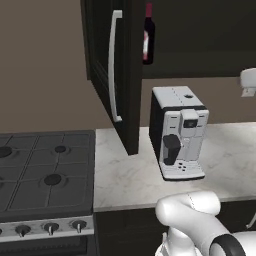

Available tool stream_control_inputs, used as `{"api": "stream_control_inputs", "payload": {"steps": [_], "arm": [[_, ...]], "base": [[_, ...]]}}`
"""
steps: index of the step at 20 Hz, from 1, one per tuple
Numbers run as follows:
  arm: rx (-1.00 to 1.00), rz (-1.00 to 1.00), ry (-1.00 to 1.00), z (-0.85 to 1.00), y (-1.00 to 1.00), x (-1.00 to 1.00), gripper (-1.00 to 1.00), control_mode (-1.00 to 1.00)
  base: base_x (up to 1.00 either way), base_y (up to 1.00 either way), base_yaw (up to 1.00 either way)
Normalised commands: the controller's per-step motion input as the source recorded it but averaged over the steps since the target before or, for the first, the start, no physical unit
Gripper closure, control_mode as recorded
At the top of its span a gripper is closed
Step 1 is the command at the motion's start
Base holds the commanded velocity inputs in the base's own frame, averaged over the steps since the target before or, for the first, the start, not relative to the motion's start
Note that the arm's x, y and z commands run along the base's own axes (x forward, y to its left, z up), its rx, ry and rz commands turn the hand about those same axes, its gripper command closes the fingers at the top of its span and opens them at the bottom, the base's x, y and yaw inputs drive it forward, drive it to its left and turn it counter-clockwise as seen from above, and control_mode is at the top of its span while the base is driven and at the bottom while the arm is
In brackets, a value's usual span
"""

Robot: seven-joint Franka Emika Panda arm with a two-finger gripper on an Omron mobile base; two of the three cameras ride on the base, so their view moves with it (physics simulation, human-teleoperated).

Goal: Open the cabinet directly in front. Then move the wine and the mug to the dining counter with the candle on it.

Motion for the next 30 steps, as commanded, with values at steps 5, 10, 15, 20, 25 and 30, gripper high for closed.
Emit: {"api": "stream_control_inputs", "payload": {"steps": [5,10,15,20,25,30], "arm": [[0.00,0.02,-0.07,0.04,0.22,0.58,-1.00,-1.00],[0.00,0.01,-0.04,0.08,0.28,0.70,-1.00,-1.00],[0.00,0.01,-0.03,0.11,0.12,0.69,-1.00,-1.00],[0.00,0.00,-0.01,0.05,0.01,0.57,-1.00,-1.00],[0.00,0.00,0.00,0.00,0.01,0.51,-1.00,-1.00],[0.00,0.00,0.01,0.00,0.07,0.41,-1.00,-1.00]], "base": [[0.00,0.00,0.00],[0.00,0.00,0.00],[0.00,0.00,0.00],[0.00,0.00,0.00],[0.00,0.00,0.00],[0.00,0.00,0.00]]}}
